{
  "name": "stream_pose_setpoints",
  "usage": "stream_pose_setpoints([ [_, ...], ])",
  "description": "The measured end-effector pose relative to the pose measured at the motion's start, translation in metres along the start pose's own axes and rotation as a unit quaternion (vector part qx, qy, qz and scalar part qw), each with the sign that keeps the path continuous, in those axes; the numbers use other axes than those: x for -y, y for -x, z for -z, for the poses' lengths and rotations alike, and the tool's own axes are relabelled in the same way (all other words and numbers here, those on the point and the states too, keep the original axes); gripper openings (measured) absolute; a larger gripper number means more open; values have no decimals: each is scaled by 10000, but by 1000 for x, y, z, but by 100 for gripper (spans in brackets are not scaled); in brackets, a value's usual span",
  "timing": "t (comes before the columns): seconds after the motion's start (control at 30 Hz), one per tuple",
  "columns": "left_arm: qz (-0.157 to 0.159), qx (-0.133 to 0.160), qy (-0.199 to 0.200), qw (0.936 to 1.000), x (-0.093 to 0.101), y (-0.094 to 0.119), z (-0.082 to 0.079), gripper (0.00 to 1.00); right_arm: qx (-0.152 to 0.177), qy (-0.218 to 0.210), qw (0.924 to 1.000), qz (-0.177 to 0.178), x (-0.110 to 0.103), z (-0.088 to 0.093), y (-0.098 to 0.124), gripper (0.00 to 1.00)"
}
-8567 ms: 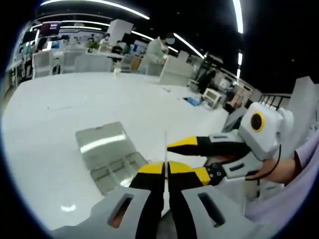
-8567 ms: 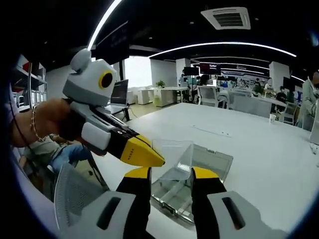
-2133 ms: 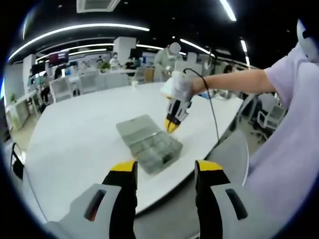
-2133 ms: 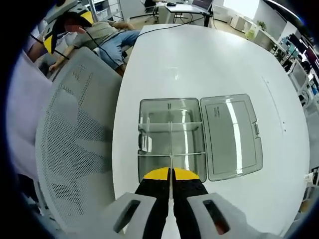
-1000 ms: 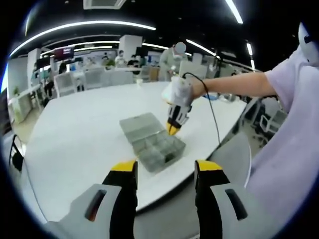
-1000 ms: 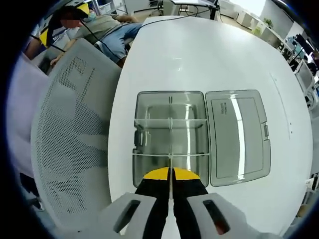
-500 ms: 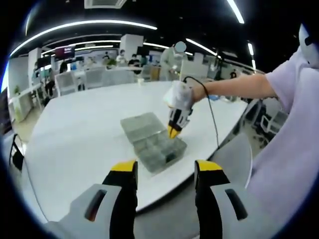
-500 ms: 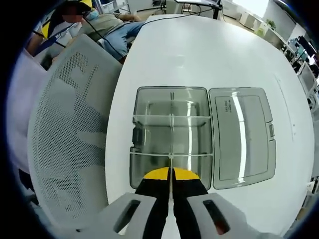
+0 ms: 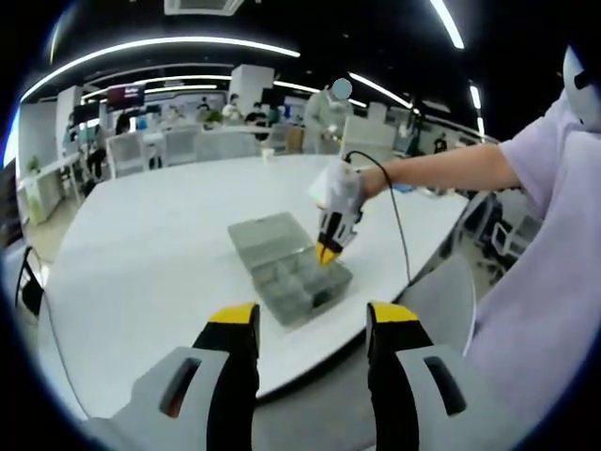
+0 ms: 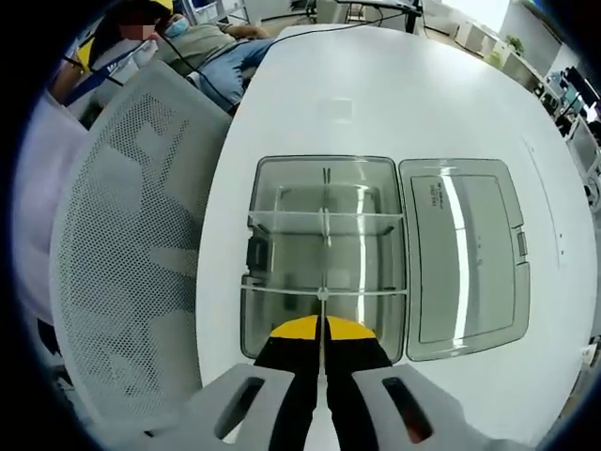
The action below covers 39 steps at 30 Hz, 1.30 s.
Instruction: Insert the divider into the dual guide fixture by aligning both edges with the guide slots and pushing it downward to the bottom, including one-sided entry, uneven engagement, binding, and posture correction.
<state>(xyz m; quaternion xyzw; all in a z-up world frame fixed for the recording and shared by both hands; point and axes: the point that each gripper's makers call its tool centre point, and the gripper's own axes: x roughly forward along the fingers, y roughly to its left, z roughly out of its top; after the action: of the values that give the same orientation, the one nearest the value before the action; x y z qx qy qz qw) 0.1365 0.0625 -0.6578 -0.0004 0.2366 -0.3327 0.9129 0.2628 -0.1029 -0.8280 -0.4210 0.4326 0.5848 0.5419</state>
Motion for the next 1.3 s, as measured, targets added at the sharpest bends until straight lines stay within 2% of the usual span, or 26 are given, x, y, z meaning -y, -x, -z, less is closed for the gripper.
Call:
stream_pose_setpoints([
  [0.33,-3,-4,70,10000,-3,1,2,43,39,-4,9999,-94,0,1,-4,0],
  [0.93,6,38,72,10000,-1,3,4,43,144,-304,9994,71,0,3,-10,0],
  [1.3,-14,49,68,10000,1,6,5,43,87,-120,9998,96,1,4,-11,0],
])
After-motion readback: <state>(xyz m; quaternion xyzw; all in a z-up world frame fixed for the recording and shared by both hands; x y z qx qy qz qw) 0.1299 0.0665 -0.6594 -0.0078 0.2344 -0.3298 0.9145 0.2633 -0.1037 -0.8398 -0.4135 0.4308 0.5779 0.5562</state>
